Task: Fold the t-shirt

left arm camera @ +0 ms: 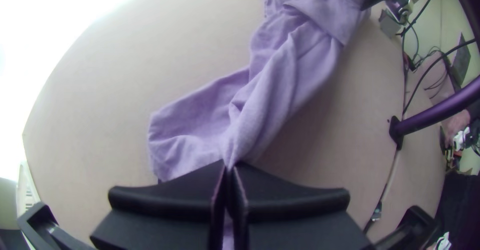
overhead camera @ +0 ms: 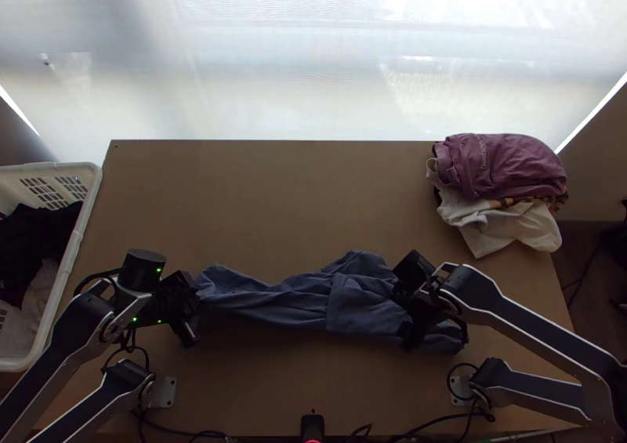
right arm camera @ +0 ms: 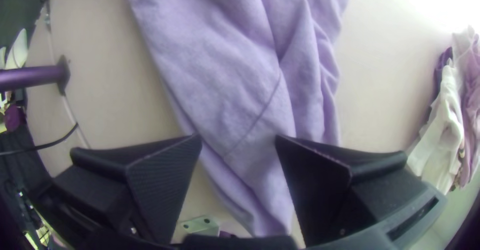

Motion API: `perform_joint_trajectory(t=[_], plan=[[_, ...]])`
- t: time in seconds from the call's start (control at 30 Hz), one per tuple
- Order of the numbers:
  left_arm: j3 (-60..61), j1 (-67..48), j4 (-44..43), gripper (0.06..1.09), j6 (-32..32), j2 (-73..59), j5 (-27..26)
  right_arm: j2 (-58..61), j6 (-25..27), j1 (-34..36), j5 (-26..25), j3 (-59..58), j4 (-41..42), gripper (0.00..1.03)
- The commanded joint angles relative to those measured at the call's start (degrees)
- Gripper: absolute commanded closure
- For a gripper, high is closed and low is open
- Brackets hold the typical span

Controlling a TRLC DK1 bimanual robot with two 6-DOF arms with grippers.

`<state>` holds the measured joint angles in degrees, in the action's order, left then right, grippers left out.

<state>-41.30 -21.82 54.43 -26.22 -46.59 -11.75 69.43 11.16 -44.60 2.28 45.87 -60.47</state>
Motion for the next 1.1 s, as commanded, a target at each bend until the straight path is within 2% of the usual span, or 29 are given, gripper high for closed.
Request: perform_joint_trajectory(t=[0.0,0.1,0.17,0.23,0.33,0.4,0.47,0.53,0.63,0.7,0.87,0.97,1.07], plan=[[0.52,0.29,0.06,0.99,-0.33,0.62,0.41,-2.28,0.62,-1.28,-2.11,-2.27,0.17,0.34],[0.61,0.29,0.06,0.99,-0.24,0.71,0.41,-2.72,0.62,-1.81,-2.11,-3.94,1.14,0.4],[0.69,0.29,0.06,0.93,-0.06,0.62,0.41,-2.98,0.8,-2.07,-2.11,-4.82,2.02,0.44],[0.87,0.2,0.06,0.73,0.11,0.36,0.32,-2.98,0.97,-2.6,-2.11,-5.0,2.28,0.46],[1.22,-0.32,0.15,0.41,0.38,0.18,0.32,-2.9,1.23,-2.95,-2.02,-5.26,3.07,0.56],[1.48,-0.59,0.15,0.29,0.38,-0.08,0.41,-2.63,1.41,-3.21,-1.93,-5.52,3.78,0.63],[1.84,-1.29,0.15,0.25,0.38,-0.26,0.41,-2.46,1.59,-3.92,-1.49,-5.88,4.48,0.67],[2.01,-2.17,0.15,0.23,0.38,-0.7,0.41,-2.1,1.5,-4.71,-0.97,-6.32,5.01,0.68],[2.01,-3.75,0.06,0.12,0.38,-1.4,0.59,-1.66,1.5,-5.41,-0.7,-7.19,6.59,0.68],[1.84,-4.54,0.06,0.11,0.55,-1.66,0.59,-1.23,1.5,-5.5,-0.7,-7.37,7.47,0.68],[0.17,-7.27,3.22,0.11,0.82,-1.31,0.67,-1.05,2.38,-5.76,-0.7,-7.81,10.72,0.91],[-0.98,-7.27,5.33,0.11,0.03,-0.7,0.85,-1.05,2.9,-5.76,-0.7,-8.34,12.13,1.0],[-1.33,-6.65,5.24,0.11,-0.24,-0.78,1.55,-1.14,2.99,-5.76,-0.7,-8.34,12.3,1.0]])
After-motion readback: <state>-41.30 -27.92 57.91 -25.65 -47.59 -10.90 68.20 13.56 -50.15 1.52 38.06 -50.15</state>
